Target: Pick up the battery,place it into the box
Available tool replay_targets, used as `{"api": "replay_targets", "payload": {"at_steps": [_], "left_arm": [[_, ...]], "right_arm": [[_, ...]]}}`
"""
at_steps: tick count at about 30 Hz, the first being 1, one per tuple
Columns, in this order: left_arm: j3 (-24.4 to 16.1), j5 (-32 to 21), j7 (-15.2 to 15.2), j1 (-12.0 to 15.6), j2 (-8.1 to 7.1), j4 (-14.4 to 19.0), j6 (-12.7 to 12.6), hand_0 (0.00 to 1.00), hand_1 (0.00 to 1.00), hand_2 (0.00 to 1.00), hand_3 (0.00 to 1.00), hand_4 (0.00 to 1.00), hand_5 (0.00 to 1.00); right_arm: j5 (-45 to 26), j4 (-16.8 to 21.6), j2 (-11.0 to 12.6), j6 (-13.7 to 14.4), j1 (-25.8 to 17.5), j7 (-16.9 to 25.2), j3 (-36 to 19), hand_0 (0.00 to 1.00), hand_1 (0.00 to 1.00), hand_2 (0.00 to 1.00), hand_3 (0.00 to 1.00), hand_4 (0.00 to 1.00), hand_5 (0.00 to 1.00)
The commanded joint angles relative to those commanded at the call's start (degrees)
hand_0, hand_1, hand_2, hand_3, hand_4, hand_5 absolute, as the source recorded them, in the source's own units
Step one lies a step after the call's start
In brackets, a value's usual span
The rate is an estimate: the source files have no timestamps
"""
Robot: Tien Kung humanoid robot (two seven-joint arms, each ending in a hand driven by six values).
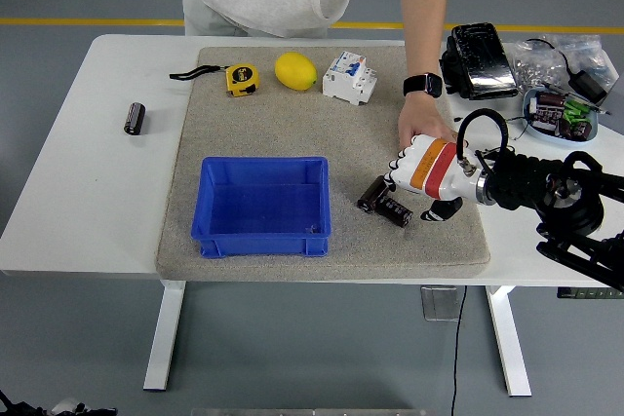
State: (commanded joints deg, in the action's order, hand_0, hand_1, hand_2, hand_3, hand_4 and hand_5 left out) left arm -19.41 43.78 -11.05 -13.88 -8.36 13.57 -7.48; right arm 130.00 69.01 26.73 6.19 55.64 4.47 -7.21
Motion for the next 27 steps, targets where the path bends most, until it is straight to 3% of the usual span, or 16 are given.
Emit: {"api": "replay_targets", "payload": {"at_steps": [27], "left_arm": [[-0.4,0.7,-0.4,0.3,-0.16,0.2,0.5,0.738,0.739,0.792,0.640,0.649,0.531]], "right_arm": [[0.0,1.5,-1.8,-0.1,0.1,-1.1,1.8,0.365,0.562,0.682,0.649,0.926,0.173]]}}
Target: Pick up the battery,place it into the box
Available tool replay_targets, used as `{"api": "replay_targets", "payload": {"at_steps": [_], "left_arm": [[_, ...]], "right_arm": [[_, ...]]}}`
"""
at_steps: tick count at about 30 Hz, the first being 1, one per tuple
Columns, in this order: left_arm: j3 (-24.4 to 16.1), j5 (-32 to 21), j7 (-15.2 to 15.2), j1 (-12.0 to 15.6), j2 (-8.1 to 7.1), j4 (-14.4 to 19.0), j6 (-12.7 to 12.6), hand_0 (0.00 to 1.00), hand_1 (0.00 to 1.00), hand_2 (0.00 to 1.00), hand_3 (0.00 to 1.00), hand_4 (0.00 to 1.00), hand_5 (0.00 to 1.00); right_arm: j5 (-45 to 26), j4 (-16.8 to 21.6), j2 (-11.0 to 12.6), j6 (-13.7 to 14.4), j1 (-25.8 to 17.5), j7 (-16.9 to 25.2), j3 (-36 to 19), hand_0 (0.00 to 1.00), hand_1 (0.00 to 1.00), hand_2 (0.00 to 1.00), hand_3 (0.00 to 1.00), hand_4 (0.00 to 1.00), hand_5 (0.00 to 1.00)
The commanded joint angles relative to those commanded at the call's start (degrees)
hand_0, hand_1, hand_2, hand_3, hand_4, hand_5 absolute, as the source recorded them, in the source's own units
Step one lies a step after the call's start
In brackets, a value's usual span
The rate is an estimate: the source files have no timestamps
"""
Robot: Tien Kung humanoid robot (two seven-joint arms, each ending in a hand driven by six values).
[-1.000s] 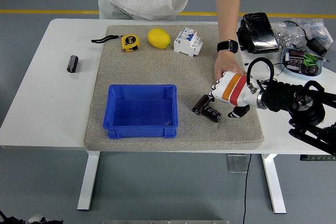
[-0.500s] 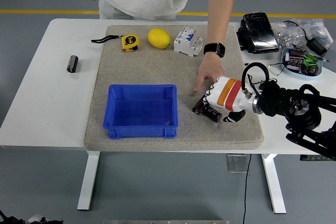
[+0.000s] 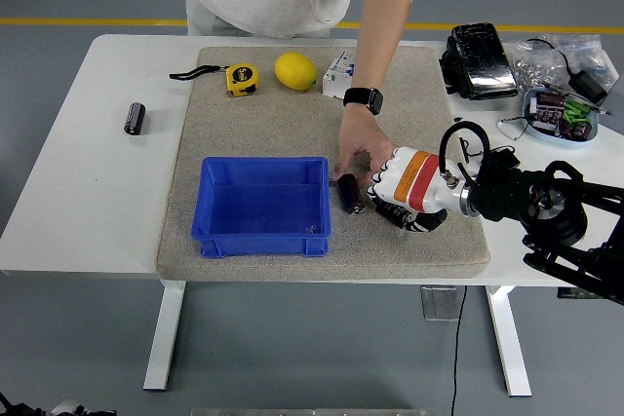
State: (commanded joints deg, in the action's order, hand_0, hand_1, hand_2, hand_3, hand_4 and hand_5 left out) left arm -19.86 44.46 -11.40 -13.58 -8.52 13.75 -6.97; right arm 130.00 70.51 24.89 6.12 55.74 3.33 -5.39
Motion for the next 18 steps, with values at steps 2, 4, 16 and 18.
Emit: {"api": "replay_targets", "payload": {"at_steps": [2,4,16,18], "left_arm": [[0.0,0.1,0.0,0.0,-0.02,0.0,0.0,0.738,0.739,0.792,0.640,0.649,0.531],[-0.1,0.2,-0.1,0.1,-0.04,0.0,0.1,0.738,0.738,0.792,0.640,0.650,0.533],[0.1,0.2,0.0,-0.2,-0.03,0.1,0.1,0.738,0.738,0.791,0.641,0.649,0.533],[0.3,0.0,0.1,-0.3,-0.05,0.1,0.1,0.738,0.738,0.791,0.641,0.649,0.533]], "right_arm": [[0.0,0.0,-0.2,0.0,0.0,0.0,0.2,0.365,0.562,0.682,0.649,0.926,0.173],[0.0,0.2,-0.3,-0.3,0.2,0.0,0.4,0.364,0.562,0.685,0.662,0.932,0.174],[0.0,-0.9,-1.1,-1.3,0.8,-0.1,1.0,0.372,0.572,0.718,0.796,0.976,0.185],[0.0,-0.9,-1.1,-1.4,0.8,-0.1,1.0,0.372,0.572,0.718,0.796,0.976,0.185]]}}
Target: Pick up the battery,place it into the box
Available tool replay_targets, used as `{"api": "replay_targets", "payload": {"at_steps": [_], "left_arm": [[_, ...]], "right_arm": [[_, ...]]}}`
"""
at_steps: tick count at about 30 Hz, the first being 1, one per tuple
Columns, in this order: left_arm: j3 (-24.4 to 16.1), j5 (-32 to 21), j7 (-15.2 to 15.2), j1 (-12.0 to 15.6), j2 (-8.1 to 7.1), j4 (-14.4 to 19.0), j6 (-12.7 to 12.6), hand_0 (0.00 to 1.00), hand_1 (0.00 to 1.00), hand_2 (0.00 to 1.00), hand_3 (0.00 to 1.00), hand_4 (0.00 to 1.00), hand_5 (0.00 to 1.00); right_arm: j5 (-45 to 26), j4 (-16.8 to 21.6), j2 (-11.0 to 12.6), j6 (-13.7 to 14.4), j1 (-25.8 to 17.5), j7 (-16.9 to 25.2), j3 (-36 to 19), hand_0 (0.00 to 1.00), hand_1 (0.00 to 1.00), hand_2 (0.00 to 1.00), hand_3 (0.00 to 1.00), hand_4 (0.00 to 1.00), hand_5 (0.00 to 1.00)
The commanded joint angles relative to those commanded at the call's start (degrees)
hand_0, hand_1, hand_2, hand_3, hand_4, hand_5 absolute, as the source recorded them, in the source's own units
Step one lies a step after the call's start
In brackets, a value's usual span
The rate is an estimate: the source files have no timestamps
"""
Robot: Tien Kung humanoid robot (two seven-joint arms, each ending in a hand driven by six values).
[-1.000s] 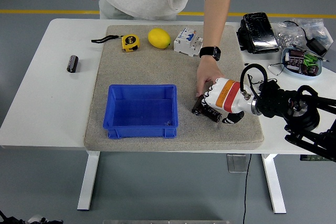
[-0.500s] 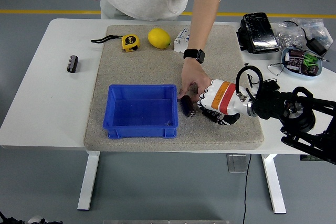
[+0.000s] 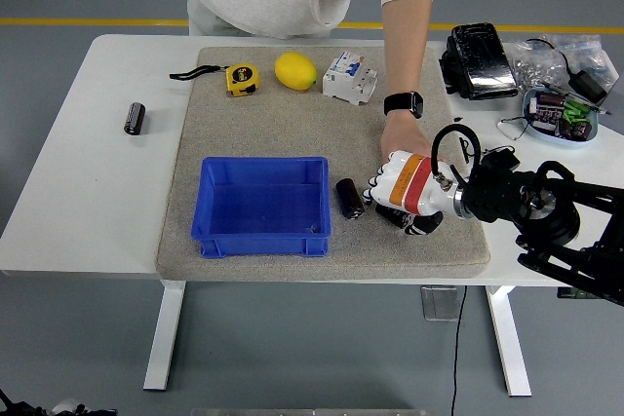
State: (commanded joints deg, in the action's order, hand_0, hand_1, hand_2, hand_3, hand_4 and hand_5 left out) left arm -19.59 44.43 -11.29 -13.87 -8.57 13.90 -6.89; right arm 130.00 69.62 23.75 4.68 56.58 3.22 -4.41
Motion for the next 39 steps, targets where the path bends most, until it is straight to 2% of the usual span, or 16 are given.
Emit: {"api": "replay_targets", "payload": {"at_steps": [7,14,15,20,21,25,27,39], "left_arm": [[0.1,-0.1,0.0,-0.2,0.04,0.0,0.0,0.738,0.737,0.790,0.641,0.649,0.533],[0.3,-0.3,0.1,-0.2,0.10,0.1,0.1,0.738,0.738,0.789,0.641,0.649,0.533],[0.3,-0.3,0.1,-0.2,0.12,0.1,0.1,0.739,0.738,0.789,0.641,0.649,0.533],[0.4,-0.3,0.1,-0.2,0.10,0.2,0.1,0.739,0.738,0.789,0.641,0.649,0.533],[0.4,-0.3,0.1,-0.2,0.11,0.2,0.1,0.739,0.739,0.789,0.641,0.649,0.532],[0.4,-0.3,0.1,-0.3,0.12,0.2,0.1,0.739,0.739,0.789,0.641,0.649,0.532],[0.4,-0.3,0.1,-0.2,0.12,0.2,0.2,0.739,0.739,0.789,0.642,0.649,0.533],[0.6,-0.5,0.2,-0.2,0.09,0.2,0.2,0.739,0.739,0.789,0.641,0.649,0.532]], "right_arm": [[0.0,-1.4,-0.6,0.0,-0.1,0.3,0.5,0.385,0.579,0.736,0.800,0.983,0.186],[0.0,-3.9,-1.2,1.5,-0.3,1.3,1.2,0.376,0.572,0.718,0.773,0.980,0.185],[0.0,-4.2,-1.2,1.7,-0.3,1.4,1.2,0.348,0.541,0.626,0.621,0.907,0.157],[0.0,-4.1,-1.2,3.3,-0.2,1.8,1.4,0.348,0.541,0.626,0.621,0.907,0.157],[0.0,-4.1,-1.2,3.4,-0.2,1.8,1.4,0.327,0.480,0.533,0.514,0.815,0.106],[0.0,-4.0,-1.3,4.6,-0.1,1.9,1.6,0.327,0.480,0.533,0.514,0.815,0.106],[0.0,-4.0,-1.4,4.6,-0.2,2.0,1.7,0.327,0.450,0.508,0.494,0.807,0.096],[0.0,-3.7,-1.4,4.8,0.0,2.1,1.7,0.311,0.437,0.501,0.489,0.801,0.094]]}}
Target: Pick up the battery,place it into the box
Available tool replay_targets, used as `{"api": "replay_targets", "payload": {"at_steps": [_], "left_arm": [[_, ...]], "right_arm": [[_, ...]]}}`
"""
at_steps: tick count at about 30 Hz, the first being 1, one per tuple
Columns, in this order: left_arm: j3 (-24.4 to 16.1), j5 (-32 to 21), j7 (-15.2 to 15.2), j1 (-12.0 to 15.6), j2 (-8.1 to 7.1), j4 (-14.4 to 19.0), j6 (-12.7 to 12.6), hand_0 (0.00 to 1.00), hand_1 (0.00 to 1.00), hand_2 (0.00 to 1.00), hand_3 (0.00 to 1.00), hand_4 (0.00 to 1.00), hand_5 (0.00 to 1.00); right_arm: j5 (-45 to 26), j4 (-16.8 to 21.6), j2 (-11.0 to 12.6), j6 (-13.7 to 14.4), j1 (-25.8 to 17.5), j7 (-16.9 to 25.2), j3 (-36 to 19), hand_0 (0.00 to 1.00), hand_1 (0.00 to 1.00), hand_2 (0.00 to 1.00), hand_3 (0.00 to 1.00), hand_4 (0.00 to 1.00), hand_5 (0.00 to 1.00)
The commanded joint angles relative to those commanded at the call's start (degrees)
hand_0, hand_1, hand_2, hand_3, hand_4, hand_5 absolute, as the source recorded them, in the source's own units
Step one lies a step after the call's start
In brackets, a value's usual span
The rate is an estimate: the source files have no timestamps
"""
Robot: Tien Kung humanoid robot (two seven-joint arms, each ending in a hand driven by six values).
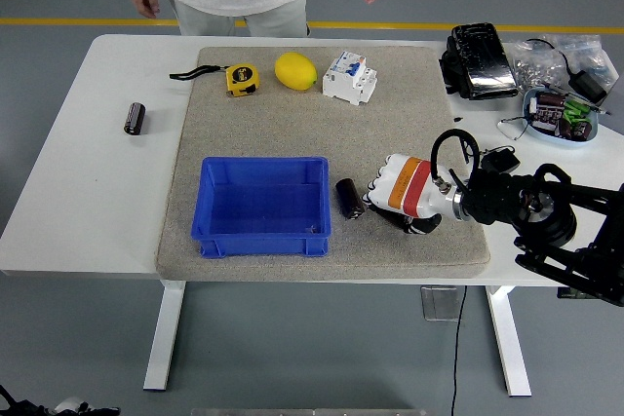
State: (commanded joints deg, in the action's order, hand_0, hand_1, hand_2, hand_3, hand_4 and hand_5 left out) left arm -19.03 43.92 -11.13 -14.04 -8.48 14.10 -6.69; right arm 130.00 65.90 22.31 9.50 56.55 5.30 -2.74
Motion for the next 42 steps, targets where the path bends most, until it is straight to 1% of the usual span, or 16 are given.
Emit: {"api": "replay_targets", "payload": {"at_steps": [6,7,11,16,17,22,23,27,30,31,35,39,42], "left_arm": [[-0.1,0.0,0.0,0.1,-0.09,0.0,0.1,0.738,0.739,0.789,0.641,0.649,0.532],[-0.1,0.0,-0.1,0.1,-0.10,0.0,0.0,0.738,0.738,0.789,0.641,0.649,0.531],[-0.1,0.0,-0.1,0.1,-0.19,0.0,0.1,0.738,0.738,0.789,0.641,0.649,0.531],[-0.2,0.0,-0.1,0.3,-0.25,-0.1,0.1,0.738,0.736,0.788,0.640,0.649,0.532],[-0.3,0.2,-0.1,0.4,-0.25,-0.1,0.1,0.738,0.736,0.788,0.640,0.649,0.532],[-0.4,0.2,-0.2,0.5,-0.31,-0.1,0.2,0.737,0.737,0.788,0.640,0.650,0.532],[-0.4,0.2,-0.2,0.6,-0.33,-0.1,0.2,0.737,0.737,0.788,0.640,0.650,0.532],[-0.5,0.4,-0.3,0.8,-0.41,-0.1,0.3,0.738,0.736,0.787,0.639,0.649,0.531],[-0.6,0.4,-0.3,0.9,-0.48,-0.1,0.3,0.738,0.736,0.787,0.639,0.649,0.531],[-0.7,0.5,-0.4,1.0,-0.48,-0.1,0.3,0.737,0.733,0.786,0.638,0.649,0.532],[-0.7,0.5,-0.4,1.0,-0.54,-0.1,0.4,0.737,0.733,0.786,0.638,0.649,0.532],[-0.6,0.5,-0.4,1.1,-0.55,0.0,0.4,0.737,0.734,0.784,0.638,0.649,0.533],[-0.7,0.5,-0.4,0.9,-0.58,0.0,0.4,0.737,0.734,0.784,0.638,0.649,0.533]], "right_arm": [[0.0,1.0,0.4,0.1,0.2,0.0,-0.5,0.306,0.429,0.498,0.485,0.798,0.093],[0.0,1.3,0.4,0.1,0.3,-0.1,-0.6,0.300,0.428,0.497,0.487,0.774,0.085],[0.0,2.3,0.8,-0.1,0.5,-0.2,-1.3,0.300,0.428,0.497,0.487,0.774,0.085],[0.0,5.6,1.5,-0.5,0.5,-1.1,-3.5,0.299,0.428,0.497,0.489,0.766,0.083],[0.0,6.9,1.6,-0.7,0.8,-1.5,-4.3,0.299,0.428,0.497,0.489,0.766,0.083],[0.0,11.3,1.1,-1.1,2.4,-2.7,-6.2,0.300,0.429,0.499,0.490,0.766,0.083],[0.0,12.5,0.7,-1.3,3.1,-3.0,-6.4,0.300,0.429,0.499,0.490,0.766,0.083],[0.0,14.9,-0.7,-1.5,4.6,-3.5,-6.3,0.297,0.426,0.497,0.489,0.768,0.087],[0.0,15.8,-2.1,-1.4,5.4,-3.8,-5.7,0.297,0.426,0.497,0.489,0.768,0.087],[0.0,15.8,-2.9,-1.2,5.7,-3.8,-5.4,0.298,0.430,0.501,0.491,0.767,0.086],[0.0,14.5,-5.7,-0.8,6.1,-4.1,-4.4,0.298,0.430,0.501,0.491,0.767,0.086],[0.0,11.8,-8.5,-0.4,6.6,-4.3,-3.4,0.298,0.435,0.504,0.498,0.764,0.091],[0.0,10.2,-9.7,-0.6,6.9,-4.4,-3.0,0.298,0.435,0.504,0.498,0.764,0.091]]}}
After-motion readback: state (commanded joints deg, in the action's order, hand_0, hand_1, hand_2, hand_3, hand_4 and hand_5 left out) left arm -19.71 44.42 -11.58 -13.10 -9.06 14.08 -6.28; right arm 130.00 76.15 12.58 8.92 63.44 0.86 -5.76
